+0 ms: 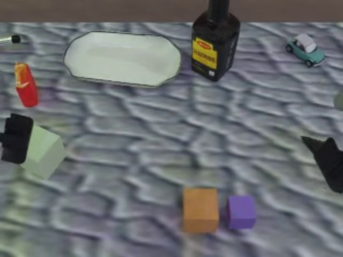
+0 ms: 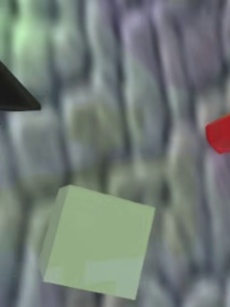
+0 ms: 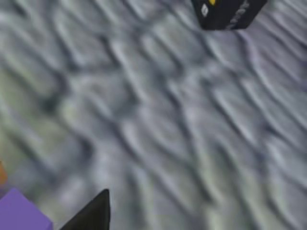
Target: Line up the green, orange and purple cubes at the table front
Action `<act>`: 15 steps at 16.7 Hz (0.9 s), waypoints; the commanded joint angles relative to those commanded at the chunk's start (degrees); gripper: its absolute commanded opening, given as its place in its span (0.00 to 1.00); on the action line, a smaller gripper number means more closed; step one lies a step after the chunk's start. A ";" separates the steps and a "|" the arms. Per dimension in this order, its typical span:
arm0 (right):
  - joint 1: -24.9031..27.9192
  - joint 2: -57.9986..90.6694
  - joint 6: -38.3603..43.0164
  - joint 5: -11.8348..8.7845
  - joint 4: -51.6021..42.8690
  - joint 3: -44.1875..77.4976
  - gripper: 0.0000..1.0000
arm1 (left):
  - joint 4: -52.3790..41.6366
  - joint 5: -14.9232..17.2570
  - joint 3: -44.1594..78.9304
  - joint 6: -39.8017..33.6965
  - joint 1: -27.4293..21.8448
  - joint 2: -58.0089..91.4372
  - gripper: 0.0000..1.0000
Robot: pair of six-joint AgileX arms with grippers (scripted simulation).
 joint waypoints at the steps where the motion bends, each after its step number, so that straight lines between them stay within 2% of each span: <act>1: -2.59 -5.92 2.14 0.04 3.10 -4.86 1.00 | -3.31 -0.02 3.96 1.19 -0.23 5.95 1.00; 8: -16.72 -38.15 14.46 1.85 21.18 -32.54 1.00 | -21.36 -0.05 27.08 7.80 -1.51 36.76 1.00; 12: -20.96 -48.66 18.58 3.15 27.64 -41.01 1.00 | -26.93 0.00 35.42 10.00 -1.91 47.07 1.00; 15: -21.85 -51.22 19.53 3.52 29.13 -42.77 1.00 | -28.17 0.01 37.44 10.51 -2.00 49.17 1.00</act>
